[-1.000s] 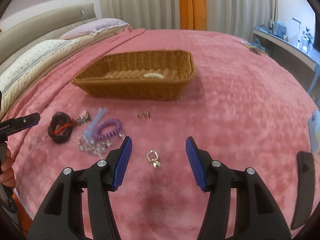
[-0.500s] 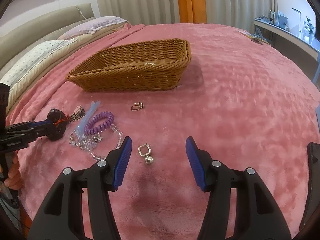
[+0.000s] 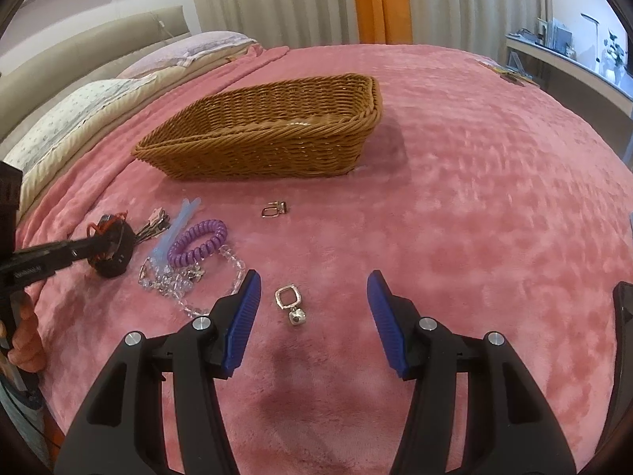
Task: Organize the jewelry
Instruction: 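Grasp the red cord with left tool while right tool grasps a metal charm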
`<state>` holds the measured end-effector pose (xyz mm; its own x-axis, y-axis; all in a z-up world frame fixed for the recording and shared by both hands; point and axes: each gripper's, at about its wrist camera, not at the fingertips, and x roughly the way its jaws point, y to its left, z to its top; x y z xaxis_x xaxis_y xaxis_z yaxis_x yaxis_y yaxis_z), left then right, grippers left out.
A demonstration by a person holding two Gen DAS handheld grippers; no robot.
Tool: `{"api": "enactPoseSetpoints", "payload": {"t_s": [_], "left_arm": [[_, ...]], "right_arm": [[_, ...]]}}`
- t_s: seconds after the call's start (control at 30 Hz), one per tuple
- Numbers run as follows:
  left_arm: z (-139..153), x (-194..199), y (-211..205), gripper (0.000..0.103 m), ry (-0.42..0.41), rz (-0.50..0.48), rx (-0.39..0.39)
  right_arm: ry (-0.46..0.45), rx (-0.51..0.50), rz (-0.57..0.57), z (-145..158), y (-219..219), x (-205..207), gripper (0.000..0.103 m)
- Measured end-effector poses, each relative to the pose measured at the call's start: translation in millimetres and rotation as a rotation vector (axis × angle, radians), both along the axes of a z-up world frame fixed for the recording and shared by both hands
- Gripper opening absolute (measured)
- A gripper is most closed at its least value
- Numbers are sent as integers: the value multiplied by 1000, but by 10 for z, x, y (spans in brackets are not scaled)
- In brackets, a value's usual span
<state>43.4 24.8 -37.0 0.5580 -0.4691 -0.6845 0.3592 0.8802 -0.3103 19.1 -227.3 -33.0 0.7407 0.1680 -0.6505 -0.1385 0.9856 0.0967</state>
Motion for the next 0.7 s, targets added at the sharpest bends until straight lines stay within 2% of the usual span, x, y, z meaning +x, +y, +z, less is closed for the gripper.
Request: {"api": "enactPoseSetpoints", "payload": {"t_s": [0.27,0.33,0.43,0.6,0.63,0.7], "left_arm": [[8,-212,27,4,-23,5,-45],[5,-268,-18,4,-30,-3,-46],[11,-313,-89,4,-44,-23,-41],[-52,-338,-207,4,-38,-47,-17],[-65,-336,-226,4,-37,-49,-9],[-83,-337,-245,4,-35,-53,-4]], "right_arm": [[15,-93,37,-69,169,-91,52],[29,-100,34,-87,180,-62,50],[61,-85,36,-121,174,2,36],[81,-97,41,-163,182,-24,35],[81,-95,40,-165,180,-23,33],[84,-85,50,-167,179,-9,11]]}}
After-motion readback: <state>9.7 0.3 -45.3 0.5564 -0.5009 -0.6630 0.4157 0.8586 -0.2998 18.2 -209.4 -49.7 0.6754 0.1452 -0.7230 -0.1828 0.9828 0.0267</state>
